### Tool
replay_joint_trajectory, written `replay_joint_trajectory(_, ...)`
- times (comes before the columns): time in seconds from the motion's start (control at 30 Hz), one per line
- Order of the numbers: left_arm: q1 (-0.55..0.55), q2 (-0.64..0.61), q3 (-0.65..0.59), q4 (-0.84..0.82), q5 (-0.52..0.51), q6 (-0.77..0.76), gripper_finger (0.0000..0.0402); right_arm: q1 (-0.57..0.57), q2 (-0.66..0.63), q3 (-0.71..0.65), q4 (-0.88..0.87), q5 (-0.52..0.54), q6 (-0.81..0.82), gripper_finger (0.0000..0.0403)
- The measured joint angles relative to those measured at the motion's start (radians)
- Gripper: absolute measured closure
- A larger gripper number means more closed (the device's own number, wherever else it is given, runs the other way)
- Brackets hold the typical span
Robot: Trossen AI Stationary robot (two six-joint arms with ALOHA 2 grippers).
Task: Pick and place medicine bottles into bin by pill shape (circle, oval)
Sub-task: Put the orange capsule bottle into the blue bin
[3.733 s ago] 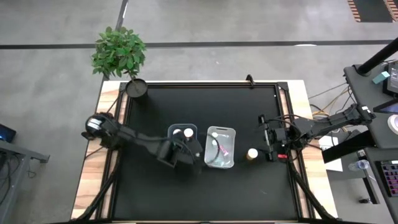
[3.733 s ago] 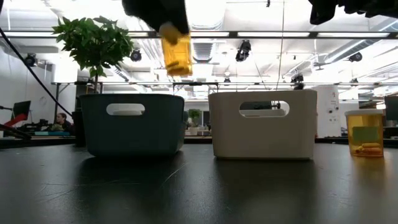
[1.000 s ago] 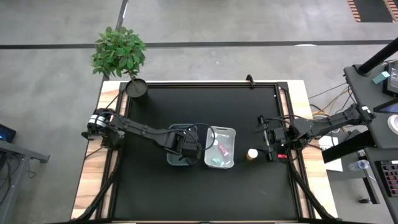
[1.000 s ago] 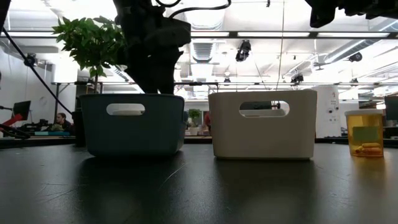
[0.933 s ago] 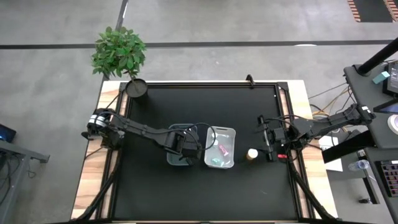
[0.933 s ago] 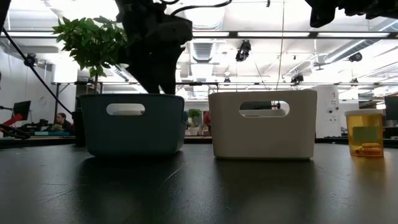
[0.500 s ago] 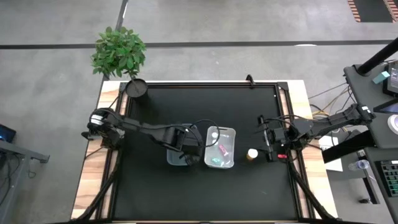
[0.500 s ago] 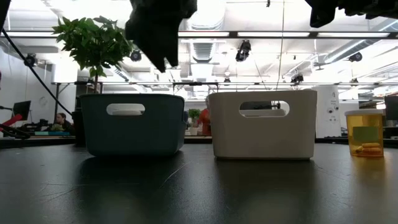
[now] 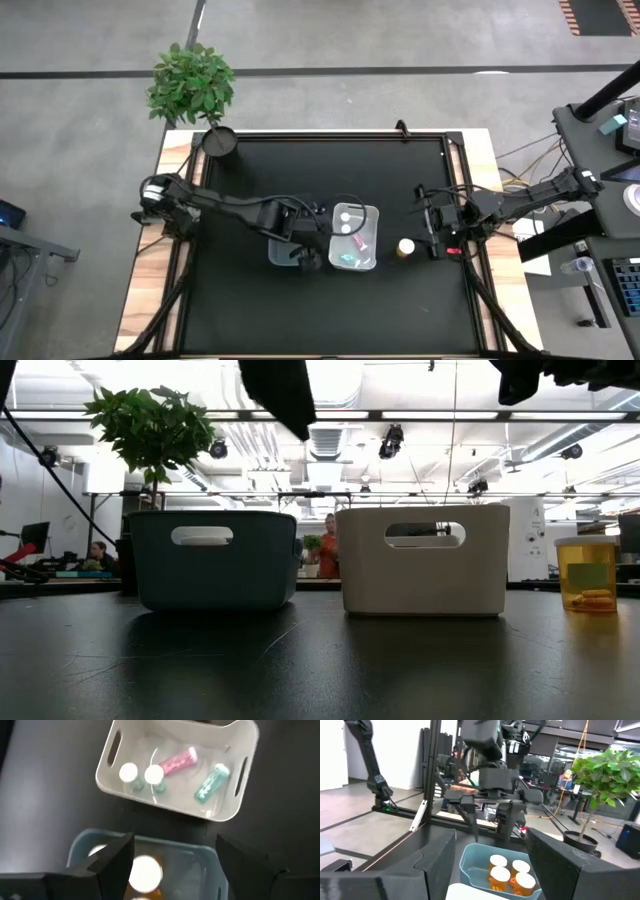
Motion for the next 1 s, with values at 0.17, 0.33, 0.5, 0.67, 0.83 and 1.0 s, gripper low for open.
replay_joint_trajectory(0.17,-0.026,0.0,-0.013,0.085,-0.001,0.17,0.0141,0.0,0.0,0.0,0.0,0.025,-0.001,0.0172)
replay_joint_trajectory(0.33,-0.052,0.0,-0.025,0.179,-0.001,0.256,0.0141,0.0,0.0,0.0,-0.002,0.025,0.007,0.0172)
replay_joint_trajectory(0.5,-0.072,-0.012,-0.085,0.251,-0.001,0.299,0.0141,0.0,0.0,0.0,-0.016,0.028,0.032,0.0172)
replay_joint_trajectory(0.67,-0.075,-0.057,-0.183,0.372,-0.002,0.313,0.0141,0.0,0.005,0.0,-0.036,0.088,0.119,0.0172)
replay_joint_trajectory(0.83,-0.076,-0.128,-0.294,0.472,-0.006,0.329,0.0141,0.0,0.007,0.0,-0.064,0.099,0.295,0.0172)
replay_joint_trajectory(1.0,-0.073,-0.213,-0.406,0.608,-0.074,0.391,0.0141,0.0,0.006,0.0,-0.073,0.069,0.53,0.0172)
